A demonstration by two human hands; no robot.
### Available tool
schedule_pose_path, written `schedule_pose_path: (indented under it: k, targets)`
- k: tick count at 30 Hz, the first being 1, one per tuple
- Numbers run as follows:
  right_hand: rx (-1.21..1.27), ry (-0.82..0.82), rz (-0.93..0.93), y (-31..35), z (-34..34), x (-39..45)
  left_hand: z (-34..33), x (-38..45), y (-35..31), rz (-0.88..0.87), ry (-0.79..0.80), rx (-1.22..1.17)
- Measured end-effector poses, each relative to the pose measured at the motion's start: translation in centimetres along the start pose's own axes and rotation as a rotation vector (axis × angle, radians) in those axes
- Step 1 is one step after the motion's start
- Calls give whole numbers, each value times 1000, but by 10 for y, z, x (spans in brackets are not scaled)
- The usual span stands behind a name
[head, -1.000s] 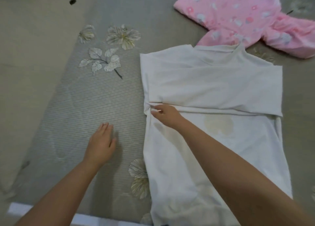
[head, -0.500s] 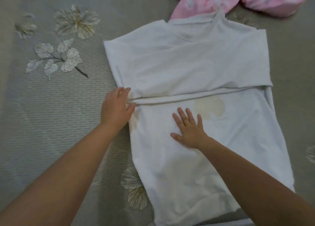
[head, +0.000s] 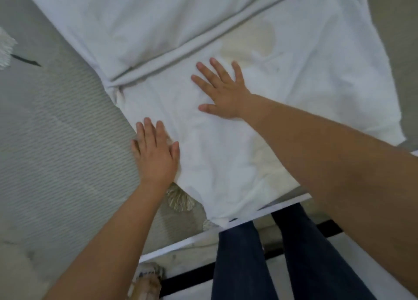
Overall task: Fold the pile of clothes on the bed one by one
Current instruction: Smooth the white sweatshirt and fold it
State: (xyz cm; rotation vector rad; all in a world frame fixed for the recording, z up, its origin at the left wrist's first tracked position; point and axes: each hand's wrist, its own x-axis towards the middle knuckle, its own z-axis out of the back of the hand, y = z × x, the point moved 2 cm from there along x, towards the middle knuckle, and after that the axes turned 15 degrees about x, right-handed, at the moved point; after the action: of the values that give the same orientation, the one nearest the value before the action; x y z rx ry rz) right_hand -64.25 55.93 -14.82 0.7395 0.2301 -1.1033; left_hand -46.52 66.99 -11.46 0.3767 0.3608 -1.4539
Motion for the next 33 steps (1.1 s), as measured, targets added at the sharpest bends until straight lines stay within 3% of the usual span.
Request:
schedule_pose_path:
  k: [6, 10, 12, 16, 20, 23, 28, 33]
  targets:
    - [45, -54, 52, -11, -5, -31, -16, -46, -77, -95, 12, -36]
    - [74, -42, 83, -64, -28, -128, -38, -90, -120, -290, 76, 29]
    - [92, 4, 43, -95, -37, -183, -50, -112, -136, -308, 135, 96]
    - [-16, 128, 99, -142, -34, -260, -60, -148, -170, -133, 214, 118]
    - [-177, 19, 148, -170, -15, -287, -54, -156, -195, 60, 219, 124]
    - [-209, -79, 126, -186, -4, -288, -53, -157, -196, 75, 183, 107]
    - [-284, -58, 152, -195, 6, -267, -56, -151, -184, 41, 200, 96]
    - [-292, -51, 115, -193, 23, -257, -61, -147, -193, 122, 139, 75]
